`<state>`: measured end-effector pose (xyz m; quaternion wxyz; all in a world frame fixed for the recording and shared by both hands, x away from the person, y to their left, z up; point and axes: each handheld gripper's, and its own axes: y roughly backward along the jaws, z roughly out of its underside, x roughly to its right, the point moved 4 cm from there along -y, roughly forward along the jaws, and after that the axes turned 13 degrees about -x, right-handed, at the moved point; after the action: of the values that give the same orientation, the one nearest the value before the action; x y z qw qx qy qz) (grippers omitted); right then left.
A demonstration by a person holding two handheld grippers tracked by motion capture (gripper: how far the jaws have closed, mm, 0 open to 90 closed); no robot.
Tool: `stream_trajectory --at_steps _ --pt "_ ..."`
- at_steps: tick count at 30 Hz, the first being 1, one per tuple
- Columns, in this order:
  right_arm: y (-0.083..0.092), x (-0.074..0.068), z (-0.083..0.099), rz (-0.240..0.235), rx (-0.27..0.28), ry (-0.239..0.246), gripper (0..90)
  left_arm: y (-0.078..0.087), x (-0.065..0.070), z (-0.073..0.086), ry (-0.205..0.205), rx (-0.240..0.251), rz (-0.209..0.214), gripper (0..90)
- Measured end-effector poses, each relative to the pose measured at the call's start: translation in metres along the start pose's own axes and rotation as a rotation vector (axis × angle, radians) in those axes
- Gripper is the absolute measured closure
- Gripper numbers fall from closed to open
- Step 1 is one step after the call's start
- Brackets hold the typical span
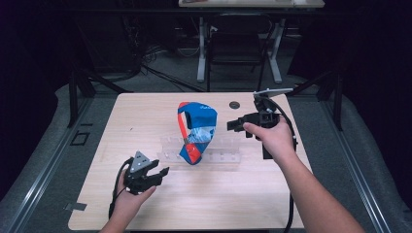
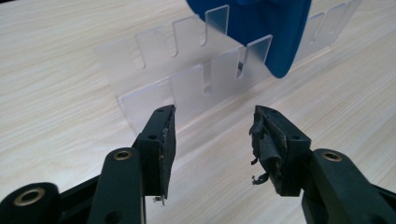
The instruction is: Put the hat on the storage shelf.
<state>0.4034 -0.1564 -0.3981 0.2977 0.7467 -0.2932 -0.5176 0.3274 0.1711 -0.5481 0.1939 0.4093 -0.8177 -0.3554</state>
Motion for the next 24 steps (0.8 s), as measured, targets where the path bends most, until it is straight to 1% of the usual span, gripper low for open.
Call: stream_trajectory --at_steps 2,6,7,8,9,11,12,13,14,15,16,18,20,21,22,23,24 --pt "-0.002 0.004 0.005 0.015 0.0 0.01 58.0 0.002 -0.004 0.005 0.009 -0.003 -0.002 48.4" --pt "-0.006 0.01 0.015 0.02 0.006 0.021 52.6 0.006 -0.011 0.014 0.035 -0.003 -0.005 46.4" --pt "-0.008 0.014 0.021 0.039 0.008 0.033 49.6 0.007 -0.013 0.017 0.041 -0.006 -0.007 45.2" --pt "-0.009 0.016 0.024 0.047 0.012 0.039 48.5 0.009 -0.017 0.021 0.051 0.003 -0.006 44.9" --pt "-0.01 0.018 0.027 0.056 0.02 0.047 47.7 0.009 -0.017 0.021 0.051 0.003 -0.006 44.5" --pt "-0.011 0.021 0.03 0.065 0.022 0.053 47.0 0.009 -0.023 0.026 0.069 0.005 -0.004 43.7" --pt "-0.012 0.023 0.033 0.075 0.024 0.06 46.6 0.009 -0.026 0.028 0.079 0.001 -0.007 43.5" --pt "-0.014 0.028 0.039 0.097 0.024 0.067 46.0 0.01 -0.03 0.031 0.09 0.0 -0.013 43.3" --pt "-0.014 0.028 0.039 0.097 0.024 0.067 46.0 0.01 -0.034 0.033 0.1 0.001 -0.02 43.3" --pt "-0.016 0.033 0.045 0.115 0.031 0.076 45.2 0.011 -0.037 0.036 0.111 0.001 -0.023 43.0" --pt "-0.016 0.033 0.045 0.115 0.031 0.076 45.2 0.012 -0.04 0.038 0.122 0.002 -0.026 43.0" --pt "-0.018 0.037 0.051 0.122 0.033 0.08 44.4 0.012 -0.046 0.041 0.143 0.006 -0.03 42.3" --pt "-0.02 0.042 0.056 0.125 0.034 0.077 43.2 0.012 -0.05 0.044 0.156 0.006 -0.038 42.1" --pt "-0.023 0.046 0.062 0.143 0.038 0.084 42.8 0.012 -0.052 0.045 0.157 0.004 -0.038 42.0" --pt "-0.023 0.046 0.062 0.143 0.038 0.084 42.8 0.012 -0.053 0.045 0.163 0.008 -0.042 42.0" --pt "-0.024 0.047 0.065 0.153 0.039 0.088 42.7 0.011 -0.054 0.046 0.166 0.004 -0.042 41.8" --pt "-0.026 0.051 0.07 0.176 0.041 0.097 42.7 0.011 -0.055 0.047 0.168 -0.005 -0.043 41.8"
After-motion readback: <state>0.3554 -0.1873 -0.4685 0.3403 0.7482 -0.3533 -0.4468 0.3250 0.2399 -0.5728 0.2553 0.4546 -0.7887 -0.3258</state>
